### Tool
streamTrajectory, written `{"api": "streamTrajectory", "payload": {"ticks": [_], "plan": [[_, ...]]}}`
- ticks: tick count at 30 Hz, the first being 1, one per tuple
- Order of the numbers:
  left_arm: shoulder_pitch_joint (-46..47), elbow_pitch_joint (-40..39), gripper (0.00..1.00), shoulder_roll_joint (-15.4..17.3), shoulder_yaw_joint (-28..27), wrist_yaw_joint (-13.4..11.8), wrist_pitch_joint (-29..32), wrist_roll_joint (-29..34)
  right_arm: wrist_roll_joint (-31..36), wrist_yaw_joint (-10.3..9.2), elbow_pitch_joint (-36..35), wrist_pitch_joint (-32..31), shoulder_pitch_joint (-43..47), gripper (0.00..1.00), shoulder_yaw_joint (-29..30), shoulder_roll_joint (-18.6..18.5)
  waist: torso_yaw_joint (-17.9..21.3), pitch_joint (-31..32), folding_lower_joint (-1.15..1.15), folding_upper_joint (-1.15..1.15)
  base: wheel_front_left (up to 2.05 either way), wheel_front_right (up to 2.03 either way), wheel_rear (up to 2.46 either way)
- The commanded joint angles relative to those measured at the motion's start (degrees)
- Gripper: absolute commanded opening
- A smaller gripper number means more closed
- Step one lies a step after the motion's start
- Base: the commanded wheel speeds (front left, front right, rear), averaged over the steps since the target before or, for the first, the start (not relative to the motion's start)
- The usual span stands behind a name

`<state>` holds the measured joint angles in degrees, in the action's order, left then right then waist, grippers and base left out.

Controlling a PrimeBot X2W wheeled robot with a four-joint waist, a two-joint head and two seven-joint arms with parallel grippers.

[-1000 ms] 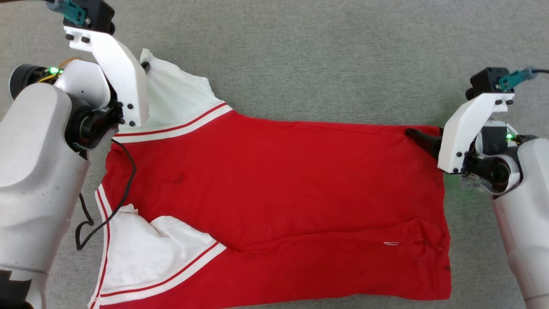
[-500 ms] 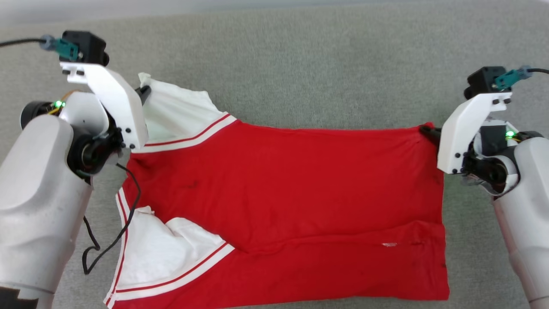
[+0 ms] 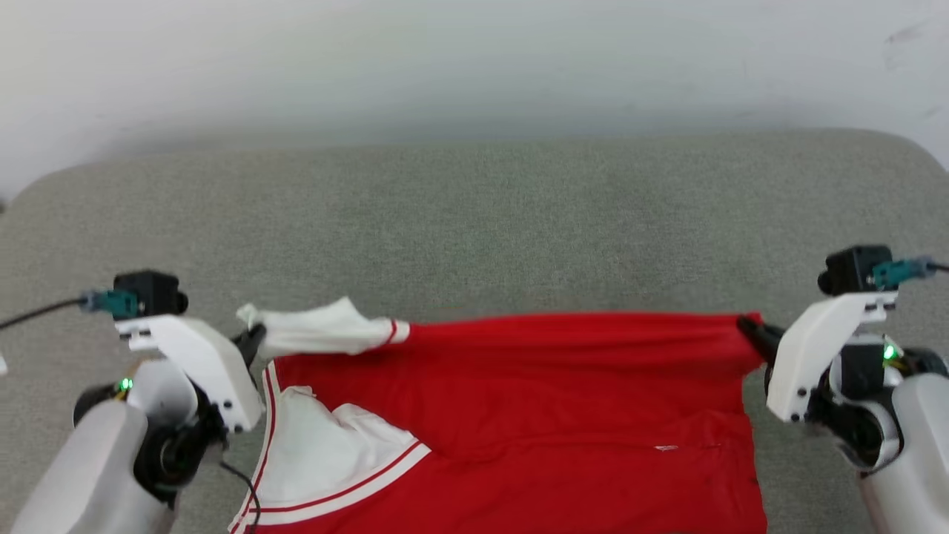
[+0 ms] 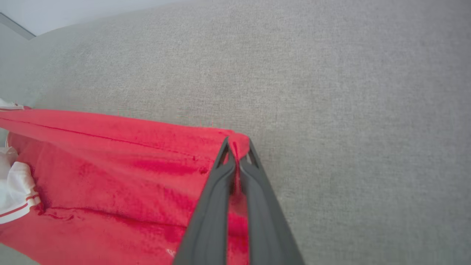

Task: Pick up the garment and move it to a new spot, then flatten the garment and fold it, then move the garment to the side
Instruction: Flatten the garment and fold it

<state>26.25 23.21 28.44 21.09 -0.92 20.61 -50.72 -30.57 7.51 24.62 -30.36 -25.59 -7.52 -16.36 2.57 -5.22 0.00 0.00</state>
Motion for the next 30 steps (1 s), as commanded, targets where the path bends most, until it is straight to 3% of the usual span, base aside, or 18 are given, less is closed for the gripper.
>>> {"api": "streamTrajectory", "payload": {"ticks": [1, 6, 10, 11, 12, 13, 22, 26, 30], "plan": [[-4.49, -1.56, 0.0, 0.28, -0.72, -1.14, -0.44, -1.1, -0.35, -0.04, -1.1, 0.48, 3.53, 0.0, 0.68, 0.09, -0.89, 3.06, 0.0, 0.0, 0.0, 0.0, 0.0], [-14.96, -4.72, 0.0, -0.1, -1.3, -3.65, -0.39, -3.54, -0.21, -0.05, -3.63, 2.01, 11.85, 0.0, 1.92, 0.56, -0.92, 4.56, 0.0, 0.0, 0.0, 0.0, 0.0], [-20.47, -4.96, 0.0, -2.05, -0.2, -4.57, -1.59, -4.27, -0.33, -0.04, -3.89, 4.87, 16.65, 0.0, 2.02, 1.43, -0.56, 4.47, 0.0, 0.0, 0.0, 0.0, 0.0], [-21.51, -4.53, 0.0, -2.96, 0.25, -4.34, -1.35, -4.78, -0.2, -0.04, -3.33, 5.55, 17.8, 0.04, 1.96, 1.61, -0.48, 4.38, 0.0, 0.0, 0.0, 0.0, 0.0], [-21.91, -3.99, 0.42, -3.68, 0.13, -4.62, -2.31, -4.8, 0.3, -0.04, -2.75, 6.58, 18.71, 0.38, 1.97, 1.49, -0.45, 4.15, 0.0, 0.0, 0.0, 0.0, 0.0], [-21.87, -3.23, 1.0, -4.09, -0.1, -4.97, -3.37, -4.49, -0.01, -0.04, -2.4, 7.8, 19.1, 1.0, 2.09, 1.96, -0.4, 3.93, 0.0, 0.0, 0.0, 0.0, 0.0], [-20.48, -1.42, 1.0, -6.63, 0.02, -3.42, -14.02, -0.66, -1.43, -0.03, -2.66, 17.68, 21.95, 1.0, 2.47, 3.14, -0.33, 4.09, 0.0, 0.0, 0.0, 0.0, 0.0], [-20.72, -4.09, 1.0, -5.85, 0.53, -4.81, -19.34, 3.5, -1.77, -0.03, -6.72, 19.77, 23.11, 1.0, 3.92, 2.54, -0.07, 5.56, 0.0, 0.0, 0.0, 0.0, 0.0], [-20.61, -9.1, 1.0, -5.16, 1.1, -7.22, -23.4, 7.52, -0.93, -0.03, -9.73, 15.98, 23.4, 1.0, 6.86, 1.62, 0.21, 6.36, 0.0, 0.0, 0.0, 0.0, 0.0]]}}
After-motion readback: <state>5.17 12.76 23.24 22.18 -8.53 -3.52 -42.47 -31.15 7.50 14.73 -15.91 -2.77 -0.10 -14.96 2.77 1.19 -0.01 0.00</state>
